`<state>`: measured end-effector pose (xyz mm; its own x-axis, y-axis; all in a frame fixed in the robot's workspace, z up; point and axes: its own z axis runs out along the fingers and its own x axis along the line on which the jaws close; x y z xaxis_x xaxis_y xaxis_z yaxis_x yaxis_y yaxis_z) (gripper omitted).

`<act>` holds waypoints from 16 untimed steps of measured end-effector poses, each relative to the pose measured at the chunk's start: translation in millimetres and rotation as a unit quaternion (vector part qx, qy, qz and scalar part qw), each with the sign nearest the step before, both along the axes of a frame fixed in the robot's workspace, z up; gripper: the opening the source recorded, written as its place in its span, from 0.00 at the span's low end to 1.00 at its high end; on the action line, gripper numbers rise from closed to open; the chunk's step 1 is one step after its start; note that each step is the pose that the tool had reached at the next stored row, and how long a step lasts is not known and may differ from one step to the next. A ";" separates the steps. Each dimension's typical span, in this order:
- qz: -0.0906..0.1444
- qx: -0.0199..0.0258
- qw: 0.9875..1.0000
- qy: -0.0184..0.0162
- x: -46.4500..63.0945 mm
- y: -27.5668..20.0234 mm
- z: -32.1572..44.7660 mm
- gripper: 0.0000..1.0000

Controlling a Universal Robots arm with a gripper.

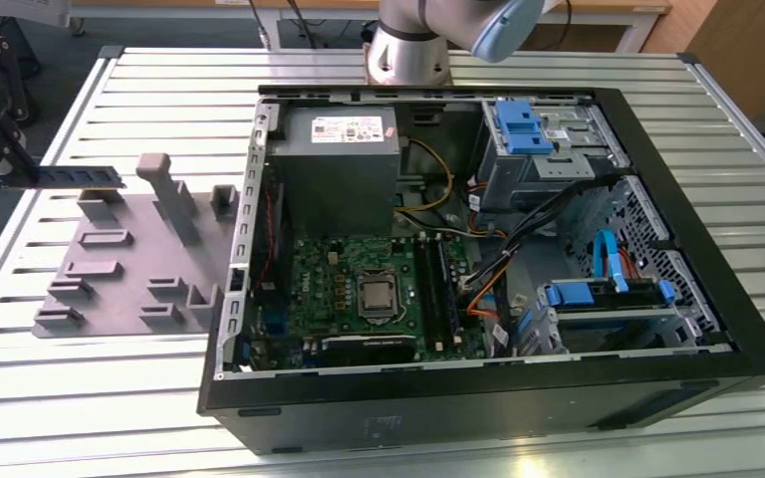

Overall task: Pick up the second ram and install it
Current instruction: 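Pick up the second ram and move it above second insertion slot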

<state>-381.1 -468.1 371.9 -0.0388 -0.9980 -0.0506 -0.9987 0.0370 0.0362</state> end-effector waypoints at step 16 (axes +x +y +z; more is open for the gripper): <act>0.000 0.000 1.000 0.000 2.4 0.0 1.7 0.14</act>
<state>-378.7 -468.1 373.6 -0.0388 -0.9980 -0.0506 -0.9987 0.0370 0.0363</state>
